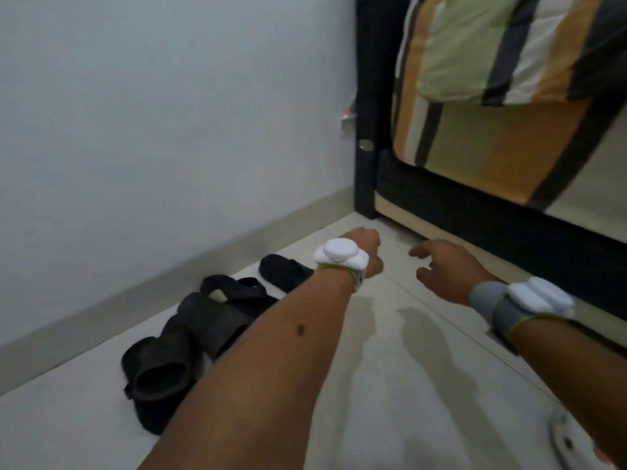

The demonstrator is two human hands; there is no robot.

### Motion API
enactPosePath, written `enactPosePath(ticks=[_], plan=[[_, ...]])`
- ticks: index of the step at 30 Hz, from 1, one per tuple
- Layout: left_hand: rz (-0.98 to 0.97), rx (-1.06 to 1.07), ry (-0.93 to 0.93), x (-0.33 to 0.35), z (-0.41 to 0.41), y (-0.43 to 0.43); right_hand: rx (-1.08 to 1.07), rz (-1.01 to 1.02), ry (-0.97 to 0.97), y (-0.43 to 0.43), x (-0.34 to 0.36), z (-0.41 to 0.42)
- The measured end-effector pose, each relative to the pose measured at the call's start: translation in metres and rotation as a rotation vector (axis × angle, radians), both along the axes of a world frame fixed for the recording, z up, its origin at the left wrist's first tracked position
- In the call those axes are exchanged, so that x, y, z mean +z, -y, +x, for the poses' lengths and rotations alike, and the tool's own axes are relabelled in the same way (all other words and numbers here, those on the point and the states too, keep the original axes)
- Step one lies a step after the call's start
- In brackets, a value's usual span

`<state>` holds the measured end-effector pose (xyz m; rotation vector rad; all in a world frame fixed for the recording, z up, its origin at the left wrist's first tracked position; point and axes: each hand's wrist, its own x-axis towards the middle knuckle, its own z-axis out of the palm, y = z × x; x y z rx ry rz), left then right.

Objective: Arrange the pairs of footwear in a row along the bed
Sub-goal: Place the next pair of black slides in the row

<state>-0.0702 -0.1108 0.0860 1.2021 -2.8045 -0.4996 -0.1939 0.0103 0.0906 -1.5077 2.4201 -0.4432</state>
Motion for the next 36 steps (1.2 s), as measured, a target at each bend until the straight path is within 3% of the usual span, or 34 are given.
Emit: enactPosePath(ticks=[3, 9, 16, 22, 30, 36], plan=[[-0.041, 0.176, 0.099, -0.01, 0.081, 0.066, 0.17, 0.007, -0.025, 0.079, -0.014, 0.057], [-0.028, 0.359, 0.159, -0.066, 0.16, 0.139, 0.354, 0.144, -0.067, 0.176, -0.059, 0.116], [0.053, 0.37, 0.268, -0.164, 0.165, 0.16, 0.28, 0.462, -0.146, 0.217, -0.147, 0.127], [0.055, 0.456, 0.142, -0.166, 0.163, 0.158, 0.196, 0.243, -0.042, 0.204, -0.154, 0.115], [0.017, 0.153, -0.041, -0.084, 0.087, 0.101, -0.145, 0.003, 0.137, 0.114, -0.081, 0.061], [-0.002, -0.182, 0.043, -0.03, -0.026, 0.03, -0.45, -0.112, 0.158, -0.001, -0.026, -0.024]])
